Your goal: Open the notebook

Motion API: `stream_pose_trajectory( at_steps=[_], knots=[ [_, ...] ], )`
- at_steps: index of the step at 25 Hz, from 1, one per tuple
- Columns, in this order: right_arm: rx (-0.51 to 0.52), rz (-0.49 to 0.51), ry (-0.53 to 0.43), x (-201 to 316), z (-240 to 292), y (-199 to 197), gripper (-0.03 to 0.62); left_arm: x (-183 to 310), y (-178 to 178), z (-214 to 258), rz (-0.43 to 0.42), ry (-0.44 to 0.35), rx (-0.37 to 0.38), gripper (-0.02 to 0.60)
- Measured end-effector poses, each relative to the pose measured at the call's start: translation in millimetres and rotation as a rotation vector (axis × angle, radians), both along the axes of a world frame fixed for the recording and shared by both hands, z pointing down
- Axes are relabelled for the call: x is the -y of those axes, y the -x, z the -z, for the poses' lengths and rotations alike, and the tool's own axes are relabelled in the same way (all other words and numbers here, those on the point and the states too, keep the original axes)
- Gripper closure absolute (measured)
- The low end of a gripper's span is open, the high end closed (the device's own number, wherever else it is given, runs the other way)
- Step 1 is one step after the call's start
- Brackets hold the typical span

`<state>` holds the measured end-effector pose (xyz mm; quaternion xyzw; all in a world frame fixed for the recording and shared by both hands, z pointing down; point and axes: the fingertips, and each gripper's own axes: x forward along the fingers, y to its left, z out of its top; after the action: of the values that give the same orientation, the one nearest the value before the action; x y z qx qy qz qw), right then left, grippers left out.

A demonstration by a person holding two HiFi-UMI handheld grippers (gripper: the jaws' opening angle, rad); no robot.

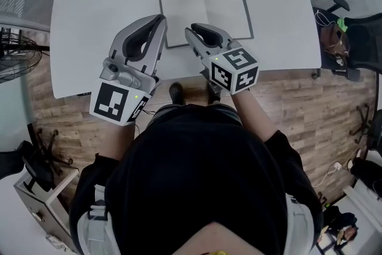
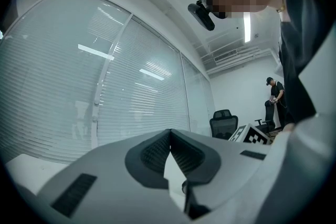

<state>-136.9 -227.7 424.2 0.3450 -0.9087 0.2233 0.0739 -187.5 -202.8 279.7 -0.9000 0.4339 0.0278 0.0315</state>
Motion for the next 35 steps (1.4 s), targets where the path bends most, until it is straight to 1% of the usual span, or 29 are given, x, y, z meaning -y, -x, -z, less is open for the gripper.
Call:
stream_pose_trajectory(
  at_steps=[6,12,15,19,26,33,35],
  knots=[
    [0.037,-0.035,-0.081,11.1,38.6,-31.4,0.519,3.8,-16.3,2.3,-0.002,-0.004,-0.009,0.569],
    [0.062,-0.043,-0.169,15.9,74.7,-56.7,0.523,6.2,-30.9,6.9,-0.005,-0.019,-0.019,0.569],
    [0.066,-0.049,-0.215,16.0,92.3,-67.3,0.523,8.1,-37.9,10.8,-0.006,-0.033,-0.027,0.569],
    [0.057,-0.050,-0.281,14.1,116.7,-80.7,0.522,10.0,-48.3,11.4,-0.008,-0.029,-0.017,0.569],
    [0.076,-0.058,-0.370,10.1,150.5,-102.8,0.523,12.0,-61.0,17.6,-0.001,-0.043,-0.014,0.569],
    [0.079,-0.074,-0.422,11.5,167.9,-120.7,0.538,15.1,-68.4,30.1,0.016,-0.068,-0.023,0.569],
    [0.093,-0.081,-0.429,11.9,172.8,-125.3,0.543,15.7,-67.3,31.3,0.027,-0.070,-0.023,0.569]
  ],
)
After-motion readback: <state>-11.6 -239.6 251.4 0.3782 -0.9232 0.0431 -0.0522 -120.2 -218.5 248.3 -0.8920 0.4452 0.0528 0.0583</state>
